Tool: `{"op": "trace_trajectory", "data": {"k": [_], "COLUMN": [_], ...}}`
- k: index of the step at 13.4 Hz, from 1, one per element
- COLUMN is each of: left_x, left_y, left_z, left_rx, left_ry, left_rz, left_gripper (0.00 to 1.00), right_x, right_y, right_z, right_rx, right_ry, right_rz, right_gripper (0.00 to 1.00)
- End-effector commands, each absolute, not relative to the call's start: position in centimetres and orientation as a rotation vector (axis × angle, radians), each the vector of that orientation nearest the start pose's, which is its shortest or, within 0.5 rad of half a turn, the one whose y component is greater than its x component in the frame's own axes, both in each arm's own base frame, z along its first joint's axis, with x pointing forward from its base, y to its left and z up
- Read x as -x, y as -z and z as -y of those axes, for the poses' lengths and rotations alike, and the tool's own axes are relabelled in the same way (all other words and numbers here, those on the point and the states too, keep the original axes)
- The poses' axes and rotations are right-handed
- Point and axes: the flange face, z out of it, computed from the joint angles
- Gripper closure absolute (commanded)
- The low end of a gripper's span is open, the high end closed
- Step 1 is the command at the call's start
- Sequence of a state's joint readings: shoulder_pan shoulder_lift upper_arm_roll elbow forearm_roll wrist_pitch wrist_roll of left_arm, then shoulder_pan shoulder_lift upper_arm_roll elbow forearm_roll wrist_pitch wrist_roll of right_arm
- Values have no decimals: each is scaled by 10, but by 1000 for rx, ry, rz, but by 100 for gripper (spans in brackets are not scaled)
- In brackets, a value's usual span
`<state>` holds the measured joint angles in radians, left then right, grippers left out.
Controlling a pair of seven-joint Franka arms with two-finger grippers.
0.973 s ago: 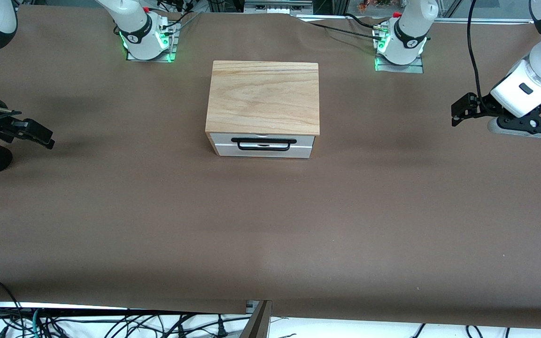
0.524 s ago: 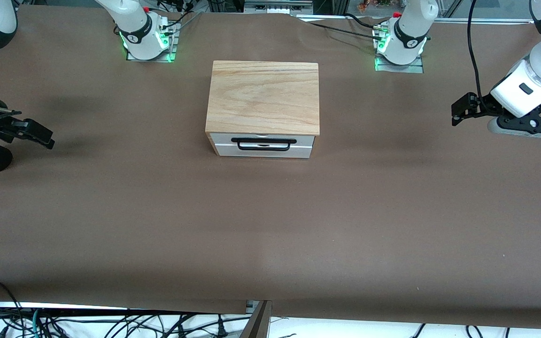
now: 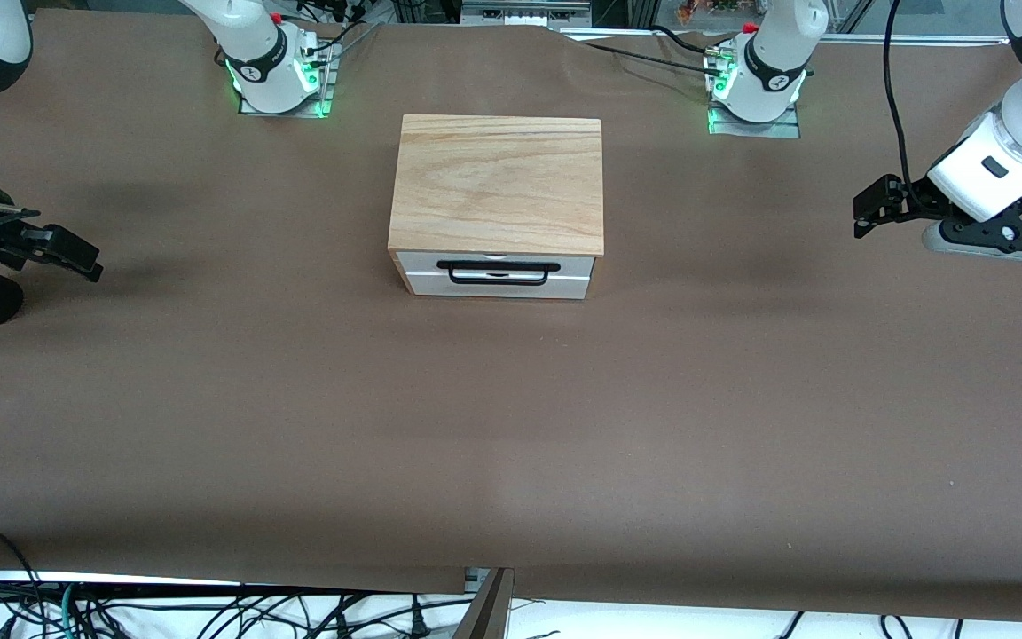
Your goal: Pull top drawer with both arms simultaneously
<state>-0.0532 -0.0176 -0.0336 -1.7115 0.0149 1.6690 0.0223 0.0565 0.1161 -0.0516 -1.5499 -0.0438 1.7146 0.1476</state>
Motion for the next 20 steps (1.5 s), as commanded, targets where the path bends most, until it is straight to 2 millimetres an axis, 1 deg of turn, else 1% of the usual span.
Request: {"op": "trace_trajectory", "data": {"k": [1, 15, 16, 18, 19, 20], "left_x": [-550, -549, -549, -553, -557, -560], "left_y": [-583, -582, -581, -572, -561, -555], "left_z": [44, 44, 46, 51, 56, 60], "left_rx": [3098, 3099, 3105, 3126, 3143, 3174], "left_ry": [-44, -56, -59, -86, -119, -139], "left_rz": [-198, -197, -202, -207, -213, -209], "left_gripper": [0, 0, 0, 0, 0, 0], "right_x": [-594, -594, -595, -596, -597, -597], "right_y": [-587, -587, -588, -584, -582, -581], "right_z": [1, 0, 0, 0, -1, -3], "right_rx": [3187, 3186, 3184, 3183, 3187, 3187], "right_ry": [86, 85, 90, 80, 69, 66], "right_rz": [-223, -215, -218, -223, -223, -220], "right_gripper": [0, 0, 0, 0, 0, 0]}}
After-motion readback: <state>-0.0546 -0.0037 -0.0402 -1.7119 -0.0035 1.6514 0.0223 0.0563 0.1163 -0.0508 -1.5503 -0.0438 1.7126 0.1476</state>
